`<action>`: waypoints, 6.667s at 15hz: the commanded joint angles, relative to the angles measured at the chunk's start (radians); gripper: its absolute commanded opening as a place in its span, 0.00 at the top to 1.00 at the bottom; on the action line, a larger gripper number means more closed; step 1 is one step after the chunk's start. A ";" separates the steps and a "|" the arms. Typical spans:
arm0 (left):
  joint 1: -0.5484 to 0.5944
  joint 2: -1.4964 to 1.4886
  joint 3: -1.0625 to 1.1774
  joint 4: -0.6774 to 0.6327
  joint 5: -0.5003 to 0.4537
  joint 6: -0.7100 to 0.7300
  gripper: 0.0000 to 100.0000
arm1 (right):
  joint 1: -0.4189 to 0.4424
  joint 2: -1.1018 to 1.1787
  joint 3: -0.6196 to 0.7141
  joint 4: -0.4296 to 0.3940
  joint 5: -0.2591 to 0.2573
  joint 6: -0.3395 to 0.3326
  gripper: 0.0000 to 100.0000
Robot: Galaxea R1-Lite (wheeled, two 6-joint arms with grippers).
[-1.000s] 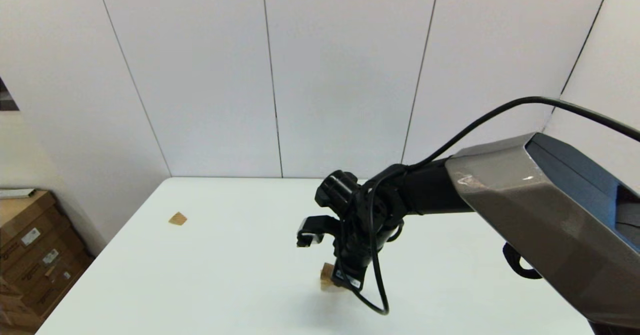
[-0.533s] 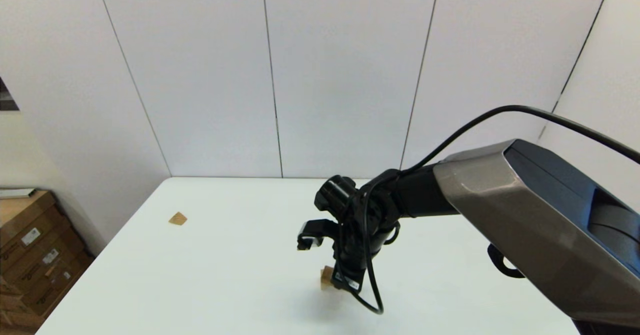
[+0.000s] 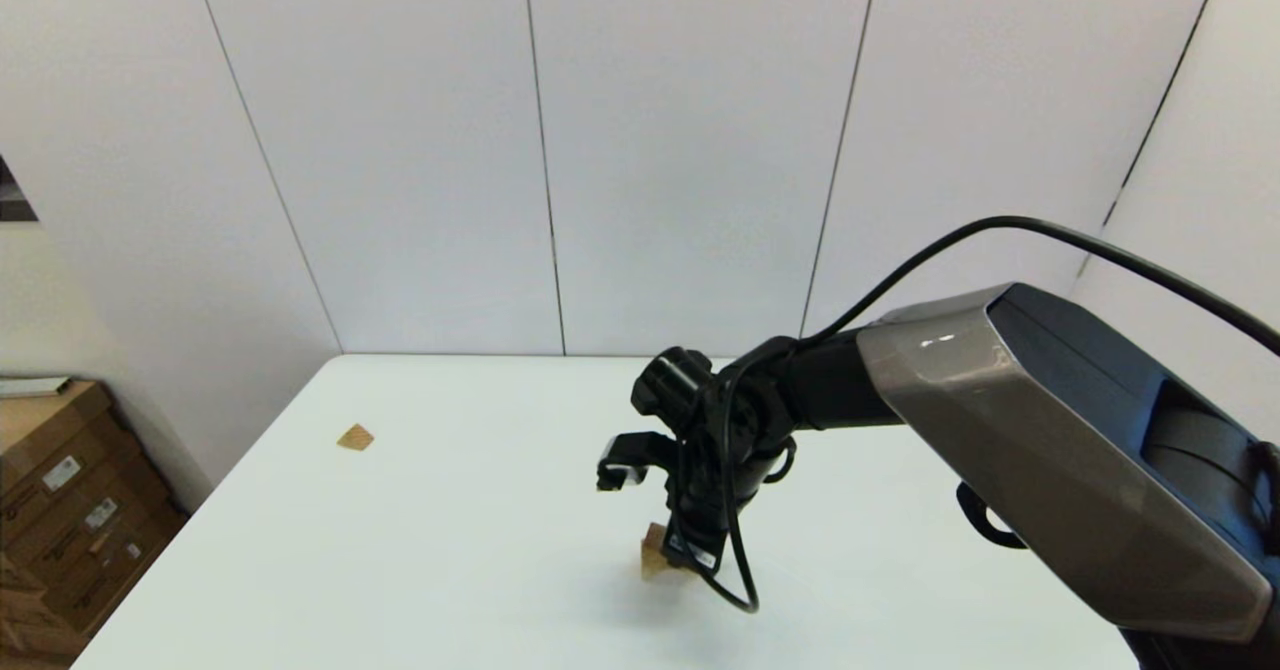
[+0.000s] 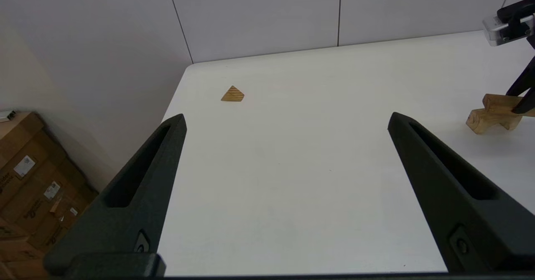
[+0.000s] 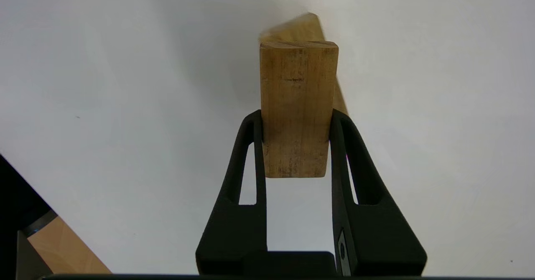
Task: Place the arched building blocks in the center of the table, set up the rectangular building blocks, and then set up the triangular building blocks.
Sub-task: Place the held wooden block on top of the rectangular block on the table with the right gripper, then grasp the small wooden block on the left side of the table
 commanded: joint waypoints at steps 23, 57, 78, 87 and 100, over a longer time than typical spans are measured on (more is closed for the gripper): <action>0.000 0.001 0.000 -0.001 -0.001 0.000 0.00 | -0.016 0.053 -0.065 0.014 0.000 -0.001 1.00; 0.000 0.001 0.000 -0.001 -0.001 0.000 0.00 | -0.011 0.075 -0.108 0.062 -0.002 -0.003 1.00; 0.000 0.001 0.000 0.000 -0.001 0.001 0.00 | -0.079 -0.700 -0.047 0.283 -0.025 0.263 0.00; 0.000 0.001 0.000 0.000 -0.001 0.001 0.00 | -0.419 -1.582 0.361 0.301 -0.164 0.309 0.00; 0.001 0.001 0.000 -0.001 -0.001 0.000 0.00 | -0.769 -2.131 0.926 0.212 -0.120 0.433 0.00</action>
